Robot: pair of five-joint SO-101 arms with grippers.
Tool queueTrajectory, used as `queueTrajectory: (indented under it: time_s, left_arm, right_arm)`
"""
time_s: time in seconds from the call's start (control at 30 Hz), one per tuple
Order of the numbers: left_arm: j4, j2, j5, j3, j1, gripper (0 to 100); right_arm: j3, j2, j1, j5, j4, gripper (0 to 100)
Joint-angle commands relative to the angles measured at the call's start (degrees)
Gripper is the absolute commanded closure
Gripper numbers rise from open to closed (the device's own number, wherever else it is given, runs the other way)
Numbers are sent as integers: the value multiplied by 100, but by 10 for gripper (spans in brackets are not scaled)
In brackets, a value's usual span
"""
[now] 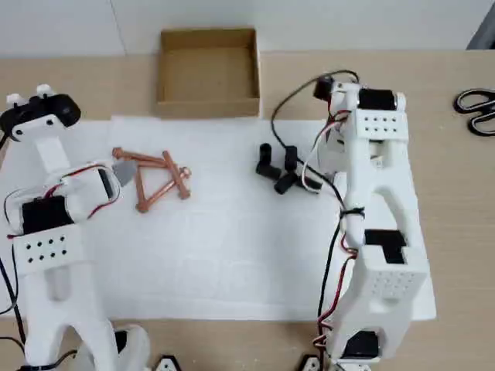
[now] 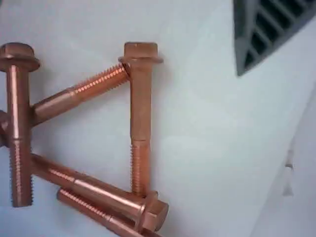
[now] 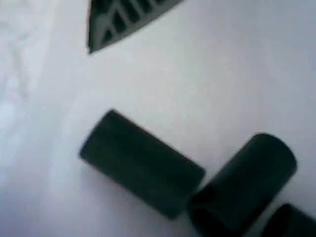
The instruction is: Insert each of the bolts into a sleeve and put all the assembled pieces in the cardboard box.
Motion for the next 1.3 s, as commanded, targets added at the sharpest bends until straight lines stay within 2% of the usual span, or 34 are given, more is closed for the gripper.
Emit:
queueTrajectory:
  time_s: [0.0, 0.2, 0.47, 1.27]
  left_arm:
    - [-97, -9, 53, -233, -35, 686]
    - [-141, -18, 53, 13, -35, 686]
    - [-141, -18, 53, 40, -35, 686]
    - [-281, 0, 53, 57, 0, 686]
  right_arm:
    - [-563, -22, -136, 914, 57, 822]
    - [-677, -13, -576, 2154, 22, 822]
    - [-659, 198, -1007, 3138, 4, 820]
    - [-730, 1569, -787, 3262, -637, 819]
